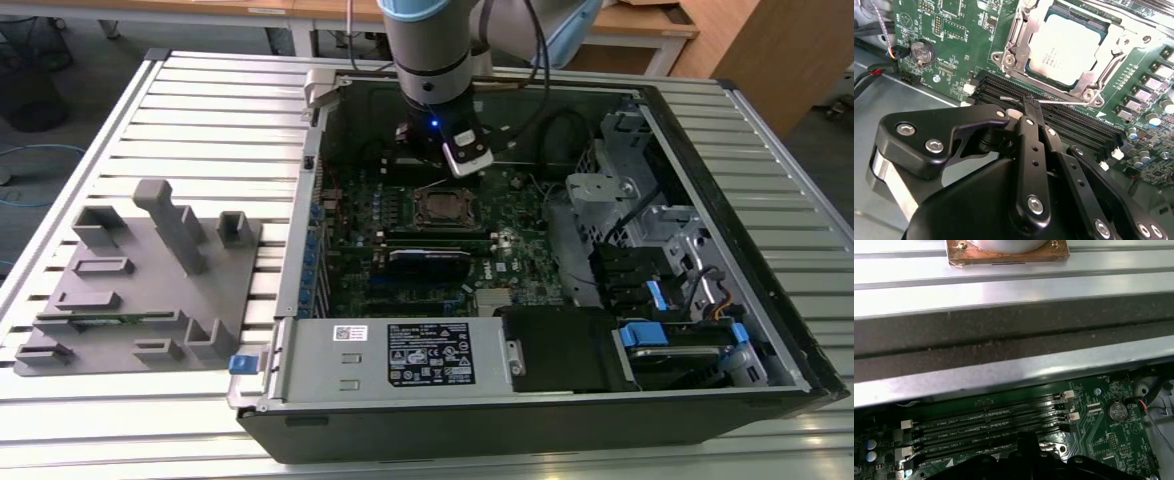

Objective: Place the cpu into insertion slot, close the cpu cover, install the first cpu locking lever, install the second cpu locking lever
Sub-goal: 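Install the first cpu locking lever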

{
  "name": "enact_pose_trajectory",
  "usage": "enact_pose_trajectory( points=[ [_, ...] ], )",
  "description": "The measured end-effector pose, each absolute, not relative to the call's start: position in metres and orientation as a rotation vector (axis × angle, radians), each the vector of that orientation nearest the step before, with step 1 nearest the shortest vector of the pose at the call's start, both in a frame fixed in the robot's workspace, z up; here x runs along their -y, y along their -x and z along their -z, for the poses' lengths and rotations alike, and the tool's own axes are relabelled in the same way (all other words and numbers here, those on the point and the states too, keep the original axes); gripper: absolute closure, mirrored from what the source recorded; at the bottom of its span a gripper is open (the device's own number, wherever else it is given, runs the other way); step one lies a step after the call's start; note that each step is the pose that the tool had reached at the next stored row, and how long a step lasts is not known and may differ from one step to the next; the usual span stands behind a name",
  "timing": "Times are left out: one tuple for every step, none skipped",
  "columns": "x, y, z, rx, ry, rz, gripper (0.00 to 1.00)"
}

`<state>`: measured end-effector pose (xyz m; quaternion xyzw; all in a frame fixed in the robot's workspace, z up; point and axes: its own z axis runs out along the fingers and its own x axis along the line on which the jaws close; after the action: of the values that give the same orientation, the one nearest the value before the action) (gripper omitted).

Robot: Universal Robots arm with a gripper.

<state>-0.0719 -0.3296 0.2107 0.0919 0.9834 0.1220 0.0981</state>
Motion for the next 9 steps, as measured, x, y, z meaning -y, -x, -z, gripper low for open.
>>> enact_pose_trajectory(
  points=[
    [0.3296,0.0719,-0.2094,-2.91,-0.272,-0.361,0.9],
    [0.3296,0.0719,-0.2083,-2.91,-0.272,-0.361,0.9],
    [0.3296,0.0719,-0.2075,-2.91,-0.272,-0.361,0.9],
    [0.3295,0.0719,-0.2068,-2.91,-0.272,-0.361,0.9],
    [0.3294,0.0719,-0.2062,-2.91,-0.272,-0.361,0.9],
    [0.3293,0.0719,-0.2057,-2.91,-0.272,-0.361,0.9],
    [0.3291,0.072,-0.2051,-2.91,-0.272,-0.361,0.9],
    [0.3288,0.072,-0.2046,-2.91,-0.272,-0.361,0.9],
    [0.3285,0.0719,-0.2041,-2.91,-0.272,-0.361,0.9]
  ],
)
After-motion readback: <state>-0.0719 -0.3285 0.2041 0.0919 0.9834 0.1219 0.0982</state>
